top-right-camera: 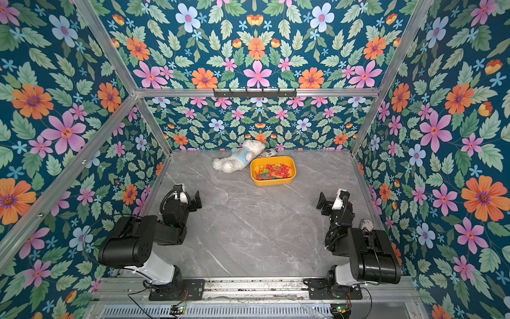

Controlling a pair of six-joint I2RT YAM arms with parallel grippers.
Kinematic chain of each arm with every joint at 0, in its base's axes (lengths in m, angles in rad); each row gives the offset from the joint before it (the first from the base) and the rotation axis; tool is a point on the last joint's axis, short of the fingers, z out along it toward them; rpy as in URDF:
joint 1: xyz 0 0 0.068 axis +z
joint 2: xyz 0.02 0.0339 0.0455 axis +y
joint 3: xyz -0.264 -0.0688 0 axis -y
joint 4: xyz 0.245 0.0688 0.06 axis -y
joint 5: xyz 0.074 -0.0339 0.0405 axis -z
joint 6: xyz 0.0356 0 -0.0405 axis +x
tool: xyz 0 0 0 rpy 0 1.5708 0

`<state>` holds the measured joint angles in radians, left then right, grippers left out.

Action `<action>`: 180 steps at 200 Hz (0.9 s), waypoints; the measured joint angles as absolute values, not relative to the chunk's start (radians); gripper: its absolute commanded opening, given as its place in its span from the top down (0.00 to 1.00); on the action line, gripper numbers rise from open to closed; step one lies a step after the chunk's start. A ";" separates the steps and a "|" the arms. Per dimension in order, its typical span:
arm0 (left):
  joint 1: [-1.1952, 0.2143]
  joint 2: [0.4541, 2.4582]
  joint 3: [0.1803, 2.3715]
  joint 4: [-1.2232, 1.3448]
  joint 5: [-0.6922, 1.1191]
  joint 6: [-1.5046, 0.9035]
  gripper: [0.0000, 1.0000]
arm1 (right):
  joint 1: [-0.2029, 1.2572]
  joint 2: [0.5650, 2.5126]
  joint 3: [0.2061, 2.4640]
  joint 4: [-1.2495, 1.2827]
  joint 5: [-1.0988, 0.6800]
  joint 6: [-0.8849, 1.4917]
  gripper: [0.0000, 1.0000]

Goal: Take the clothespins out of the storage box
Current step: Move the storage box to the center of the board.

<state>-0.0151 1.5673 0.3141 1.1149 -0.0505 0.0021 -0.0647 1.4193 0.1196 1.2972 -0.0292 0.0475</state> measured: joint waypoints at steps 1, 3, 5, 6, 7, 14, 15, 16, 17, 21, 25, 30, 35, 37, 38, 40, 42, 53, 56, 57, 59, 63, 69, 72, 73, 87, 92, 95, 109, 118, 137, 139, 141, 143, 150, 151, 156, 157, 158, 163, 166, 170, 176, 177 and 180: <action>-0.015 1.564 0.317 1.110 -0.051 0.002 0.00 | -0.064 1.415 0.119 1.296 -0.027 0.048 0.01; -0.016 1.558 0.323 1.097 -0.051 0.002 0.00 | -0.063 1.405 0.117 1.292 -0.023 0.049 0.01; -0.018 1.548 0.335 1.075 -0.052 0.002 0.00 | -0.061 1.391 0.115 1.285 -0.017 0.051 0.01; -0.019 1.545 0.338 1.069 -0.052 0.002 0.00 | -0.061 1.391 0.115 1.285 -0.017 0.051 0.01; -0.019 1.538 0.345 1.060 -0.053 0.002 0.00 | -0.060 1.386 0.114 1.282 -0.013 0.052 0.01; -0.023 1.507 0.385 0.999 -0.065 0.002 0.00 | -0.054 1.341 0.115 1.260 0.006 0.052 0.01; -0.024 1.502 0.392 0.992 -0.067 0.002 0.00 | -0.052 1.322 0.116 1.253 0.012 0.052 0.01; -0.025 1.499 0.397 0.985 -0.069 0.002 0.00 | -0.051 1.314 0.117 1.250 0.014 0.052 0.01; -0.025 1.494 0.402 0.977 -0.071 0.002 0.00 | -0.050 1.307 0.117 1.245 0.015 0.052 0.01; -0.028 1.476 0.429 0.941 -0.083 -0.001 0.00 | -0.047 1.272 0.123 1.222 0.023 0.053 0.01; -0.029 1.458 0.455 0.911 -0.094 -0.007 0.00 | -0.045 1.242 0.130 1.201 0.030 0.052 0.01; -0.031 1.438 0.483 0.878 -0.110 -0.021 0.00 | -0.043 1.198 0.145 1.164 0.046 0.061 0.01; -0.031 1.421 0.509 0.844 -0.127 -0.032 0.00 | -0.040 1.159 0.162 1.128 0.066 0.079 0.01; -0.031 1.414 0.522 0.829 -0.137 -0.040 0.00 | -0.040 1.147 0.168 1.116 0.073 0.088 0.01; -0.031 1.411 0.527 0.823 -0.140 -0.043 0.00 | -0.040 1.140 0.171 1.109 0.078 0.092 0.01; -0.031 1.407 0.535 0.810 -0.147 -0.048 0.00 | -0.041 1.129 0.177 1.095 0.086 0.101 0.01; -0.031 1.401 0.550 0.788 -0.158 -0.058 0.00 | -0.041 1.116 0.183 1.081 0.095 0.111 0.01; -0.028 1.381 0.605 0.690 -0.194 -0.098 0.00 | -0.046 1.054 0.213 1.017 0.148 0.176 0.01; -0.027 1.375 0.624 0.657 -0.203 -0.111 0.00 | -0.048 1.039 0.220 0.999 0.161 0.198 0.01; -0.027 1.374 0.629 0.648 -0.205 -0.115 0.00 | -0.048 1.035 0.221 0.994 0.164 0.204 0.01; -0.027 1.370 0.645 0.617 -0.212 -0.126 0.00 | -0.049 1.027 0.224 0.984 0.171 0.217 0.01; -0.027 1.364 0.673 0.572 -0.223 -0.147 0.00 | -0.051 1.013 0.228 0.966 0.186 0.241 0.01; -0.027 1.360 0.717 0.503 -0.239 -0.180 0.00 | -0.052 0.991 0.233 0.933 0.212 0.286 0.01; -0.027 1.359 0.737 0.472 -0.245 -0.195 0.00 | -0.052 0.980 0.236 0.916 0.222 0.308 0.01; -0.027 1.358 0.744 0.463 -0.247 -0.200 0.00 | -0.052 0.977 0.237 0.911 0.224 0.314 0.01; -0.027 1.355 0.829 0.344 -0.257 -0.268 0.00 | -0.057 0.954 0.262 0.850 0.241 0.384 0.01; -0.027 1.354 0.846 0.311 -0.255 -0.287 0.00 | -0.059 0.956 0.278 0.832 0.240 0.403 0.01; -0.027 1.352 0.854 0.289 -0.252 -0.300 0.00 | -0.059 0.958 0.287 0.823 0.240 0.411 0.01; -0.027 1.338 0.863 0.209 -0.219 -0.348 0.00 | -0.061 0.996 0.362 0.762 0.212 0.440 0.01; -0.027 1.324 0.861 0.165 -0.195 -0.374 0.00 | -0.060 1.039 0.421 0.729 0.181 0.448 0.01; -0.030 1.293 0.853 0.117 -0.142 -0.420 0.00 | -0.044 1.153 0.543 0.664 0.111 0.450 0.01; -0.031 1.289 0.853 0.112 -0.136 -0.424 0.00 | -0.040 1.166 0.554 0.658 0.105 0.450 0.01; -0.032 1.287 0.852 0.109 -0.131 -0.427 0.00 | -0.036 1.177 0.566 0.648 0.103 0.448 0.01; -0.033 1.284 0.852 0.105 -0.126 -0.431 0.00 | -0.032 1.188 0.577 0.639 0.100 0.447 0.01; -0.036 1.274 0.848 0.094 -0.106 -0.446 0.00 | -0.011 1.236 0.627 0.603 0.092 0.443 0.01; -0.037 1.272 0.847 0.093 -0.104 -0.447 0.00 | -0.005 1.249 0.640 0.595 0.089 0.442 0.01; -0.041 1.265 0.844 0.087 -0.091 -0.454 0.00 | 0.013 1.285 0.677 0.570 0.086 0.433 0.01; -0.041 1.264 0.844 0.086 -0.089 -0.456 0.00 | 0.017 1.292 0.685 0.567 0.085 0.431 0.01; -0.043 1.261 0.842 0.084 -0.084 -0.459 0.00 | 0.020 1.299 0.691 0.563 0.084 0.429 0.01; -0.048 1.254 0.839 0.079 -0.073 -0.466 0.00 | 0.036 1.330 0.726 0.538 0.083 0.415 0.01; -0.052 1.250 0.838 0.075 -0.068 -0.467 0.00 | 0.049 1.358 0.753 0.523 0.079 0.412 0.01; -0.056 1.244 0.835 0.069 -0.062 -0.471 0.00 | 0.063 1.388 0.783 0.506 0.079 0.406 0.01; -0.066 1.235 0.831 0.059 -0.052 -0.474 0.00 | 0.080 1.427 0.821 0.482 0.080 0.394 0.01; -0.067 1.234 0.831 0.058 -0.051 -0.474 0.00 | 0.084 1.438 0.833 0.476 0.080 0.393 0.01; -0.073 1.229 0.830 0.051 -0.049 -0.477 0.00 | 0.091 1.459 0.851 0.465 0.080 0.392 0.01</action>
<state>-0.0734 1.2285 0.8295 0.0509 -0.0490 -0.4770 0.0910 1.4586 0.8513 0.4652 0.0803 0.3923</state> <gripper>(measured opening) 0.996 0.993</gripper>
